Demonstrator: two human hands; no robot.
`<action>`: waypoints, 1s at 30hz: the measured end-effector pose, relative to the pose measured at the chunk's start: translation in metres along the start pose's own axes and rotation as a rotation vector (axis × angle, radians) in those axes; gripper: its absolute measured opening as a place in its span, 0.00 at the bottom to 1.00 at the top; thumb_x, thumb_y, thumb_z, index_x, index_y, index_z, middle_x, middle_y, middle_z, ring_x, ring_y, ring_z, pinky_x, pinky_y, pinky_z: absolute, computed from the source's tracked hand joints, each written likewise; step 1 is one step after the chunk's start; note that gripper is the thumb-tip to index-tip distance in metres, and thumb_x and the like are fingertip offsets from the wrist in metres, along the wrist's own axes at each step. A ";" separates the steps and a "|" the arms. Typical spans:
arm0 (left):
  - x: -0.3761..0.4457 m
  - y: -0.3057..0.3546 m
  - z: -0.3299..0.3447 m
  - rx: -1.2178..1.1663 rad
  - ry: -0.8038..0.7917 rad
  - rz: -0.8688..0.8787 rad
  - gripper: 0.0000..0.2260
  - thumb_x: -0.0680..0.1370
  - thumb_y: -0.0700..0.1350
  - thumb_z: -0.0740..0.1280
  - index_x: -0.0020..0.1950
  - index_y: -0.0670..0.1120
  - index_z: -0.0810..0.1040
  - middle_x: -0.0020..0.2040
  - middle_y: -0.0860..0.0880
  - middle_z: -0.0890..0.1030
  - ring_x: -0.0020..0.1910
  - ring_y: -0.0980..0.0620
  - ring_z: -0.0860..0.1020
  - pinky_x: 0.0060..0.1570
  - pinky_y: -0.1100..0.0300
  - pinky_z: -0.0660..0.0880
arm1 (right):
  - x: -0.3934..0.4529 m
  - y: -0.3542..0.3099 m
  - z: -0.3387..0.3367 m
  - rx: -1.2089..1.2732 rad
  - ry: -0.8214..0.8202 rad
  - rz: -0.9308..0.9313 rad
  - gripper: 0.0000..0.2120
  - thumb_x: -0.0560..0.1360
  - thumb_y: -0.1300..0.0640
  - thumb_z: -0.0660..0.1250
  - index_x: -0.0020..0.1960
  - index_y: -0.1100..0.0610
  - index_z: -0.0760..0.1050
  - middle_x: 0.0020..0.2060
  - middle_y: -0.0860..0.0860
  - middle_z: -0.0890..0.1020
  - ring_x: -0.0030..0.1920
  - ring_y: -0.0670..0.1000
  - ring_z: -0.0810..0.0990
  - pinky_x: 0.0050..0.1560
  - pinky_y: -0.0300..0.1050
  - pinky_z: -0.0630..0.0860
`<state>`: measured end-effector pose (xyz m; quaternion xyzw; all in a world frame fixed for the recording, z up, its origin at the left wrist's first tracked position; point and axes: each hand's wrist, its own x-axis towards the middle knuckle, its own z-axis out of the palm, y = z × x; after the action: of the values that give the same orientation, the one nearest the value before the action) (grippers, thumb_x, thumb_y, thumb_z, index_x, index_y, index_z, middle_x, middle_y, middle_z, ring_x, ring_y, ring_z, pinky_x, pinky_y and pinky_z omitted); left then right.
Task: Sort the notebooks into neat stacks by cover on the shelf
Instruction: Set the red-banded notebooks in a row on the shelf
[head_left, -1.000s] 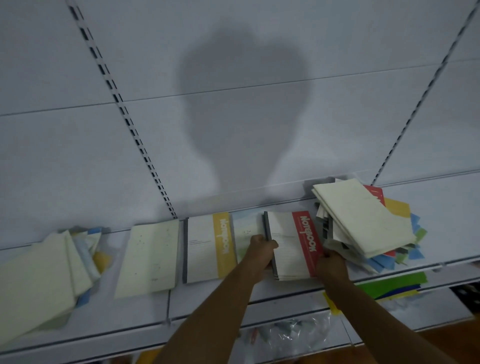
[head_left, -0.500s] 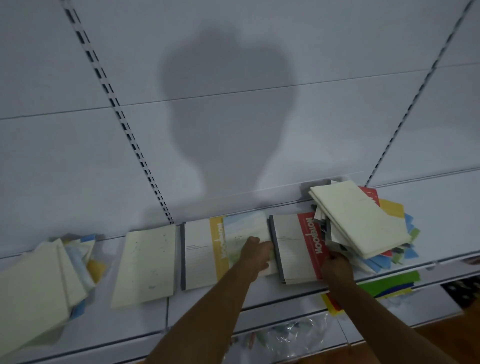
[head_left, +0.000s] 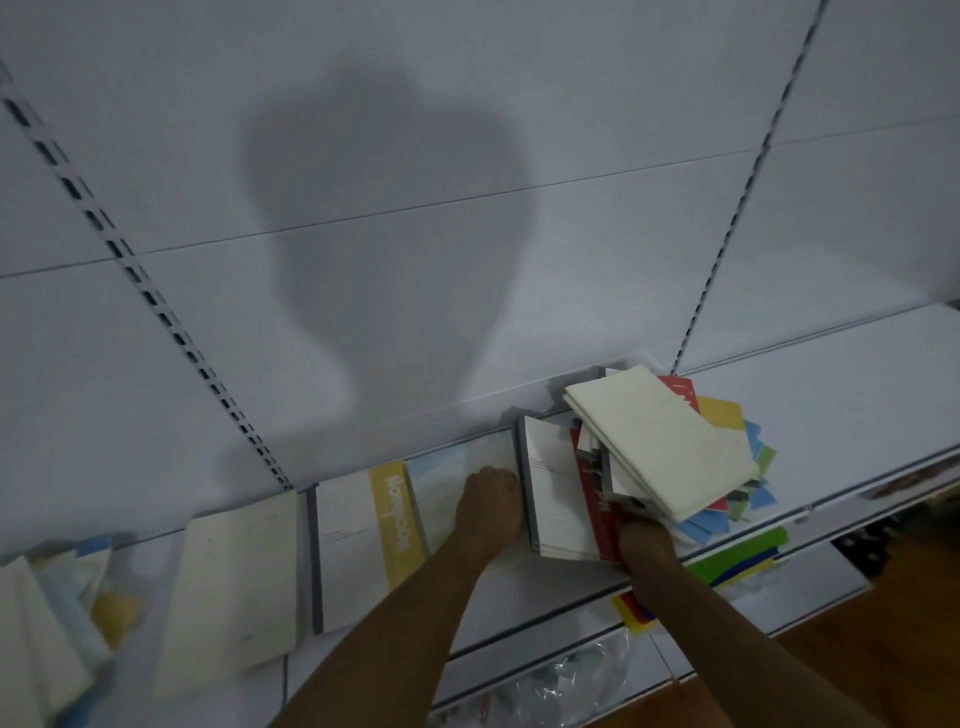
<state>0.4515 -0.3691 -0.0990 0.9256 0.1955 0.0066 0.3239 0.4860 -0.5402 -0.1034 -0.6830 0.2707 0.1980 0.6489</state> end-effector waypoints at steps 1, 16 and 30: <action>0.003 -0.004 0.001 0.156 -0.015 0.094 0.12 0.81 0.42 0.56 0.49 0.40 0.77 0.53 0.43 0.77 0.56 0.44 0.74 0.49 0.52 0.73 | 0.000 0.000 -0.001 0.002 0.003 -0.002 0.14 0.82 0.55 0.56 0.39 0.58 0.70 0.34 0.55 0.73 0.32 0.51 0.70 0.30 0.39 0.69; 0.006 -0.036 -0.008 0.623 -0.226 0.214 0.21 0.79 0.42 0.56 0.72 0.50 0.63 0.73 0.52 0.63 0.71 0.44 0.60 0.64 0.41 0.63 | 0.004 0.008 -0.005 -0.241 0.073 -0.135 0.14 0.81 0.62 0.57 0.59 0.71 0.74 0.42 0.58 0.77 0.33 0.47 0.69 0.20 0.26 0.66; -0.009 -0.039 -0.018 0.542 -0.263 0.272 0.17 0.80 0.46 0.55 0.68 0.48 0.69 0.66 0.49 0.71 0.64 0.43 0.65 0.60 0.48 0.68 | -0.002 0.015 0.009 -0.529 0.105 -0.356 0.12 0.80 0.55 0.61 0.52 0.61 0.80 0.48 0.58 0.83 0.46 0.56 0.79 0.49 0.45 0.74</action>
<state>0.4272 -0.3342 -0.1074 0.9887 0.0214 -0.1218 0.0845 0.4756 -0.5315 -0.1148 -0.8738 0.1196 0.1093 0.4585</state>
